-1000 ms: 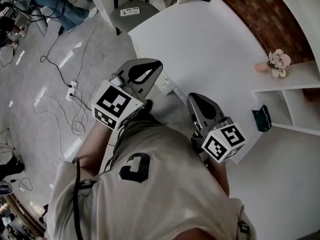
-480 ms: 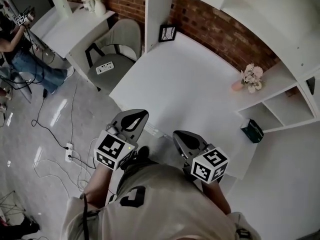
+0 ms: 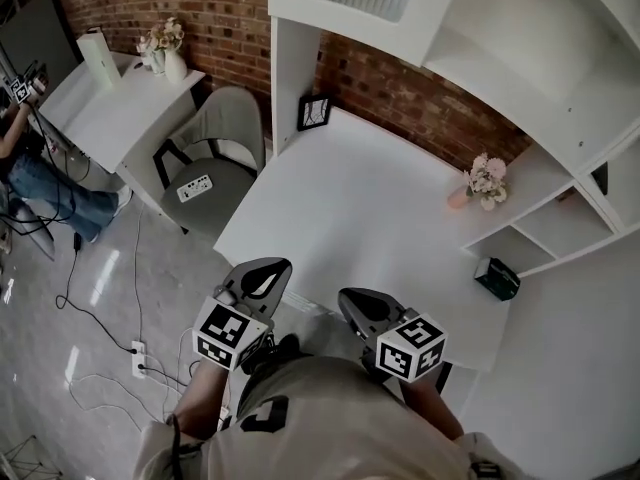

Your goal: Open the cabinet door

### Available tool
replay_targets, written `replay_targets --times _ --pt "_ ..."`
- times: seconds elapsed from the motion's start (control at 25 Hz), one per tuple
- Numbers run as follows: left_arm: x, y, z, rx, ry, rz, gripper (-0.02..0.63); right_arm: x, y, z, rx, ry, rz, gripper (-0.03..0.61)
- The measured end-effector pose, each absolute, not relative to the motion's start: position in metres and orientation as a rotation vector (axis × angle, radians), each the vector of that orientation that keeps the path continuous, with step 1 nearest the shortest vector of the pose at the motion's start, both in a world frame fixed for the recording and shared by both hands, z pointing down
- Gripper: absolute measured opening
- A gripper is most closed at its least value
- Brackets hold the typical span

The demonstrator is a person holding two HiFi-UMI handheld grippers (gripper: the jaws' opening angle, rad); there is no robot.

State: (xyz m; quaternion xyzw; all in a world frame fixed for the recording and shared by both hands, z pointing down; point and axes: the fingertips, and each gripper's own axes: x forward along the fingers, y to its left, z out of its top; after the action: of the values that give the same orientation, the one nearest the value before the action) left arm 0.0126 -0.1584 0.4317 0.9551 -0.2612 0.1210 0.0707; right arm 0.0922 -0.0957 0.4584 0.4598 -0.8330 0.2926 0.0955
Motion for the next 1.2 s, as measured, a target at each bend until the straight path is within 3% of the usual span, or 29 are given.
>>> replay_targets --times 0.4,1.2 --pt "-0.008 -0.180 0.444 2.859 -0.766 0.355 0.021 0.090 -0.131 0.449 1.438 -2.457 0.804 0.028" --pt "0.036 -0.199 0.429 2.811 -0.930 0.391 0.021 0.205 -0.244 0.339 1.510 -2.659 0.443 0.028"
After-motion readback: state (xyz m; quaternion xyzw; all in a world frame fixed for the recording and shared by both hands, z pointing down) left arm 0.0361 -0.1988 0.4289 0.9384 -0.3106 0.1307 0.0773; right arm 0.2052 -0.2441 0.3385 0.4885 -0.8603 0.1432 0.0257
